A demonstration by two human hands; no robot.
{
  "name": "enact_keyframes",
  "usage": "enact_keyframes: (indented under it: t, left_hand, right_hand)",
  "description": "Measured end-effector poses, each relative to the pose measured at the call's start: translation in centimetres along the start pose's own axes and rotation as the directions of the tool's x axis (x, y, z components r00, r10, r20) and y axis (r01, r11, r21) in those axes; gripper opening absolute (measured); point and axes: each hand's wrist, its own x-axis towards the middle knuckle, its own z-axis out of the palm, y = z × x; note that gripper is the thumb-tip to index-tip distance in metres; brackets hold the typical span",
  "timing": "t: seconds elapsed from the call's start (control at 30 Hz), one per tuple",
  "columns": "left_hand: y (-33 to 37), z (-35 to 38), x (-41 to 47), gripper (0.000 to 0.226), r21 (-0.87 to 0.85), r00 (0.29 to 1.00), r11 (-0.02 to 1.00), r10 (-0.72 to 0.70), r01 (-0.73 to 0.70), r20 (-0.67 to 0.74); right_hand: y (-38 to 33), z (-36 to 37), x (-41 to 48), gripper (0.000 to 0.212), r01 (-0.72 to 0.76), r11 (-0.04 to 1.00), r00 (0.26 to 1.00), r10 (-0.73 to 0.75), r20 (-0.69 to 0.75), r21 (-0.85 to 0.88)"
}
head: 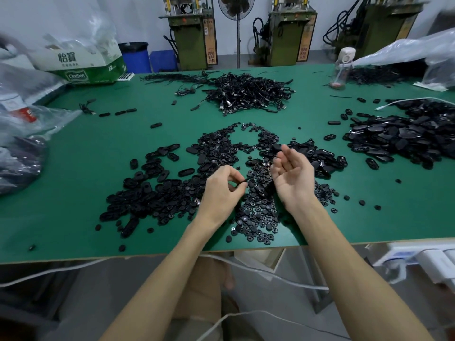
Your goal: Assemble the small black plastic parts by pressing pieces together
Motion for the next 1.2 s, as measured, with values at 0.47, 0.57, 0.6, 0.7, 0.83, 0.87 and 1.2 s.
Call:
enact_keyframes:
  t: [0.47, 0.57, 0.6, 0.7, 0.83, 0.87, 1.2]
  left_hand:
    - [2.1, 0.2, 1.8, 0.011, -0.025, 0.998, 0.999, 0.025, -0.026, -0.050]
    - [3.9, 1.3, 3.9, 0.011, -0.215, 0.989, 0.968, -0.141, 0.131, -0.031]
    - [4.5, 1.8, 4.8, 0.010, -0.274, 0.979, 0.942, -0.203, 0.193, -0.007]
    - [5.9, 3.3, 7.3, 0.009, -0.337, 0.952, 0.891, -0.300, 0.303, 0.064]
    - [6.6, 5.6, 9.2, 0.009, -0.393, 0.918, 0.834, -0.311, 0.388, 0.246]
    - [6.5, 6.1, 9.5, 0.011, -0.411, 0.906, 0.816, -0.302, 0.407, 0.298]
    - [5.4, 4.4, 8.4, 0.027, -0.368, 0.946, 0.886, -0.192, 0.281, 0.261]
  right_hand:
    - [-0.3, 1.4, 0.0, 0.046, 0.337, 0.596, 0.925, -0.353, 0.139, -0.729]
    - [0.5, 2.1, -0.5, 0.050, 0.431, 0.354, 0.878, -0.376, 0.295, -0.830]
    - [0.9, 2.1, -0.8, 0.051, 0.451, 0.299, 0.861, -0.392, 0.323, -0.841]
    - [1.4, 1.5, -1.4, 0.051, 0.463, 0.264, 0.840, -0.436, 0.324, -0.846]
    - [1.0, 0.3, -1.7, 0.049, 0.412, 0.288, 0.863, -0.429, 0.268, -0.864]
    - [0.8, -0.1, -1.8, 0.049, 0.404, 0.300, 0.869, -0.422, 0.260, -0.864]
    - [-1.6, -2.5, -2.5, 0.042, 0.395, 0.450, 0.915, -0.265, 0.303, -0.801]
